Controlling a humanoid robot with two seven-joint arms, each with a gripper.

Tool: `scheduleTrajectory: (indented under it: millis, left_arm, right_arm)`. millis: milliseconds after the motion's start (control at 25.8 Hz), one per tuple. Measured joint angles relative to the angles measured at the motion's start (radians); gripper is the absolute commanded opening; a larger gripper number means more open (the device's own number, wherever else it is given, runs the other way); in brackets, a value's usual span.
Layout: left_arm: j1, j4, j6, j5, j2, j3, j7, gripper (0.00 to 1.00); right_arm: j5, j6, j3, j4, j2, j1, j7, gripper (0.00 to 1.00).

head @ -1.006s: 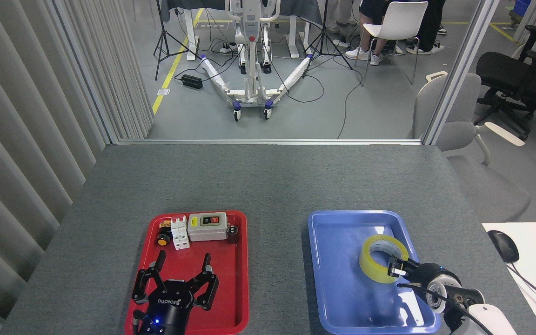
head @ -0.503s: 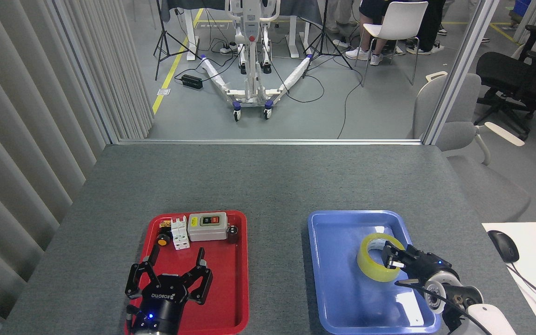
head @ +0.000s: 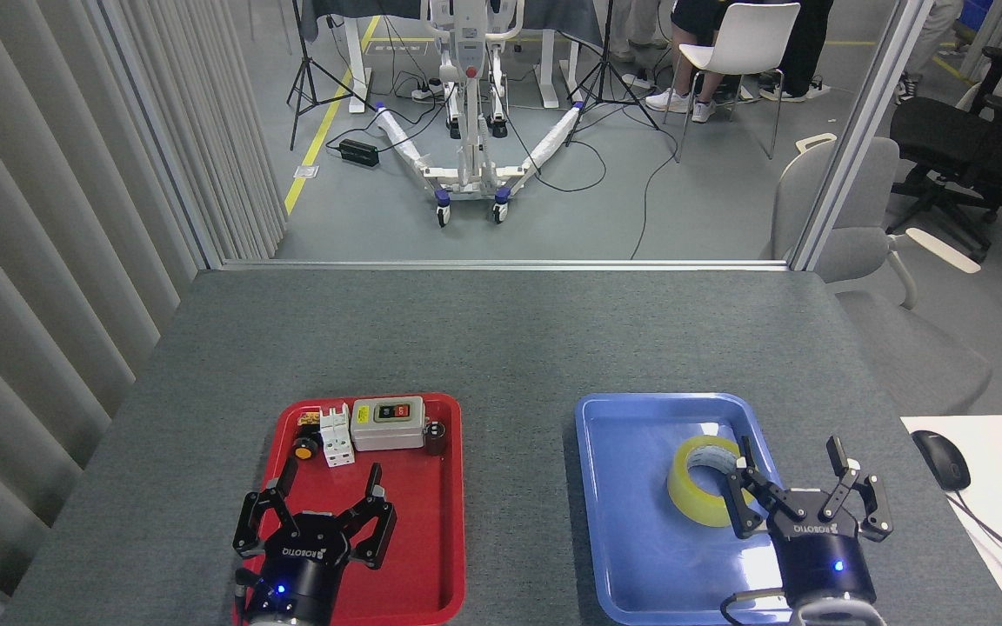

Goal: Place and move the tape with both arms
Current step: 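Open the right gripper and withdraw it from the tape roll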

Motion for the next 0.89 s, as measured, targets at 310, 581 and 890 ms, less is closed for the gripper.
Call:
scheduleTrajectory:
  millis: [310, 581, 890]
  left_arm:
    - [-0.007, -0.002, 0.002, 0.000, 0.000, 0.001, 0.000, 1.00]
    - [-0.026, -0.003, 0.001, 0.000, -0.002, 0.001, 0.000, 1.00]
    - [-0.027, 0.000, 0.001, 0.000, 0.006, 0.001, 0.001, 1.00]
  right_arm:
    - [0.021, -0.002, -0.003, -0.061, 0.007, 0.133, -0.015, 0.99]
    - [0.013, 0.004, 0.000, -0.063, -0.056, 0.159, -0.019, 0.99]
    - [0.009, 0.007, 0.001, -0.063, -0.069, 0.155, -0.023, 0.99]
